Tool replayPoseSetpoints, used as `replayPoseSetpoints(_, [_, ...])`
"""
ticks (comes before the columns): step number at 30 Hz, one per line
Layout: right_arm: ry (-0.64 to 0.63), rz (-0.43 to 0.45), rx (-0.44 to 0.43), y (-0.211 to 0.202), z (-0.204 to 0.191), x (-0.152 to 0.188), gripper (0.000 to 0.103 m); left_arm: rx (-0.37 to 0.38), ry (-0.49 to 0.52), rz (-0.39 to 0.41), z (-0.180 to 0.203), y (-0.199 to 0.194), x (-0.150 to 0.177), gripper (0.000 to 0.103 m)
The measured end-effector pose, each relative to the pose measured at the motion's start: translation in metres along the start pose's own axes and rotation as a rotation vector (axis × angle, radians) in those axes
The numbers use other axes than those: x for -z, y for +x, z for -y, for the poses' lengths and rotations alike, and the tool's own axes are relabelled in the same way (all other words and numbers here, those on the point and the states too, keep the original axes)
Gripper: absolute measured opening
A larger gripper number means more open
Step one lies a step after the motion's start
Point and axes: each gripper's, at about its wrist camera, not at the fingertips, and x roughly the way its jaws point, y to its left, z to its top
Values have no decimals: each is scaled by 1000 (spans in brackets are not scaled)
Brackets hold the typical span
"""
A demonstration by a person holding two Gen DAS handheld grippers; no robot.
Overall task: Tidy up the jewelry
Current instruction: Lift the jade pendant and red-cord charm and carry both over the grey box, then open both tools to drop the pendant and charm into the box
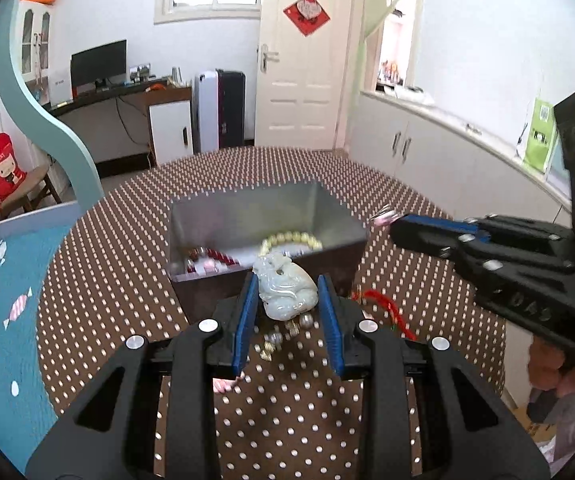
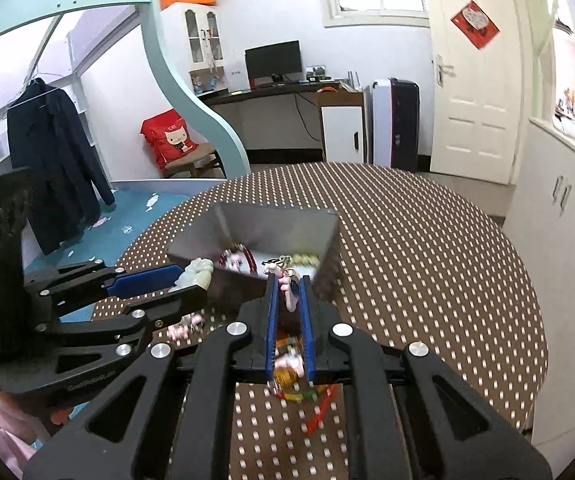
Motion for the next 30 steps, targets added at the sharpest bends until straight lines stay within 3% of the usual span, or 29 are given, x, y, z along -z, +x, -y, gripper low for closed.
replayPoseSetpoints(7, [-15, -25, -7, 26, -6, -12, 10, 1, -34, 37, -15, -6, -20, 30])
replayPoseSetpoints(17, [-12, -46, -12, 43, -5, -17, 11, -12, -53, -3, -27, 22, -32, 30])
replayPoseSetpoints(30, [14, -68, 11, 40, 2, -11, 22, -19, -81, -51, -34, 46, -31, 30])
